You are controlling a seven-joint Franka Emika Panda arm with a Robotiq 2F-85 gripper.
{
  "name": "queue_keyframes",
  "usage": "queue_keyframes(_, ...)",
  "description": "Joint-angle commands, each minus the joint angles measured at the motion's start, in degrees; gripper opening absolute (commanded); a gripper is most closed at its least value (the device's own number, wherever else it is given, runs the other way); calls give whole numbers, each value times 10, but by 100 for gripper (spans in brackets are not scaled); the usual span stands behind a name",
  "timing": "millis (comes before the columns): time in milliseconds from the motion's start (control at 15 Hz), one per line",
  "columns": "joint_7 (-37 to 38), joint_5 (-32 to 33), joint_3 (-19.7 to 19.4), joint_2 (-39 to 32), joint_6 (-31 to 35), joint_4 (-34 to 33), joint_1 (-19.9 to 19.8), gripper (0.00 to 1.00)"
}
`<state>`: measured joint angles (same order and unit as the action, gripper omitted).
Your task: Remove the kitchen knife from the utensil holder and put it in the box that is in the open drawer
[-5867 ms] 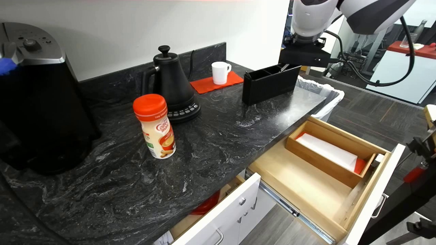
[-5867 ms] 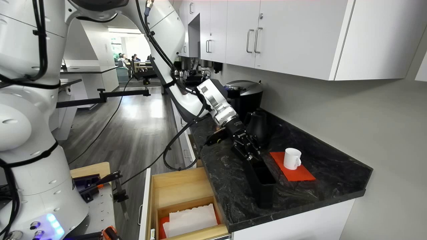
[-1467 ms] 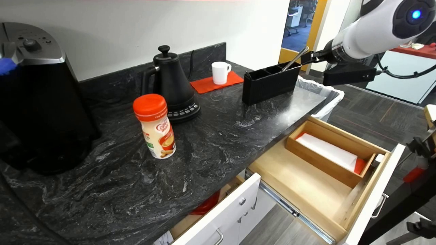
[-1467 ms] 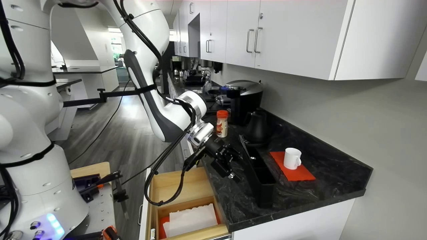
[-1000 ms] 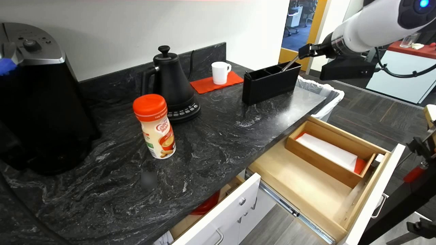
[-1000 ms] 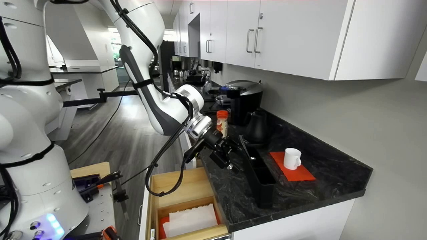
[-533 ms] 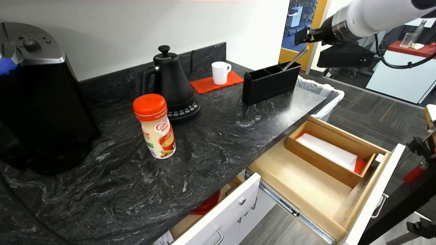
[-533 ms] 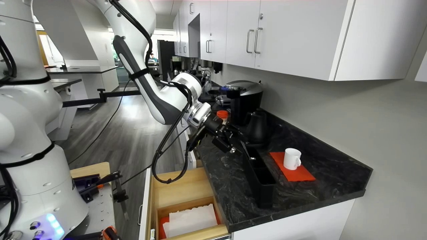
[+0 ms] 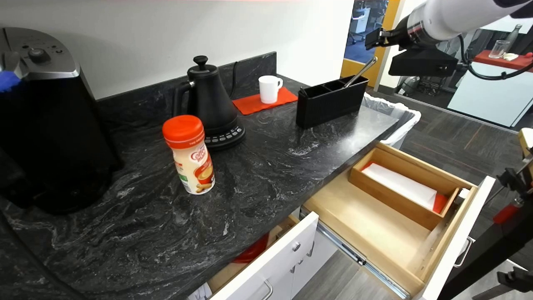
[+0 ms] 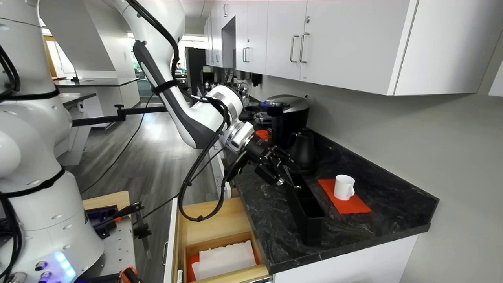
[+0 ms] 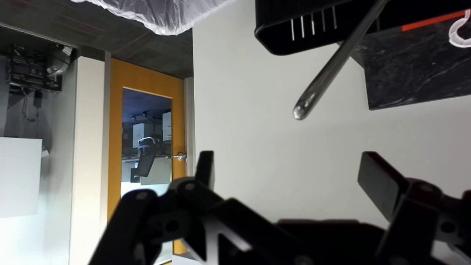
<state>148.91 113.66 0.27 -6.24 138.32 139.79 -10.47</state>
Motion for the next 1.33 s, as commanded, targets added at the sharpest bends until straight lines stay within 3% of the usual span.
queue_keyframes(0,-1,2,-17,-38,16,-43,10,100)
queue_keyframes(267,0,-1,-11,-94,51,-99,5,100)
queue_keyframes(333,0,1,20,-108,55,-111,-27,100)
queue_keyframes(467,0,-1,26,-135,59,-130,-35,100)
queue_keyframes(600,0,-11,26,-151,44,-130,-32,100)
queue_keyframes(667,0,-20,7,-157,44,-129,-13,100)
queue_keyframes(1267,-41,-87,3,-172,36,-133,-9,100)
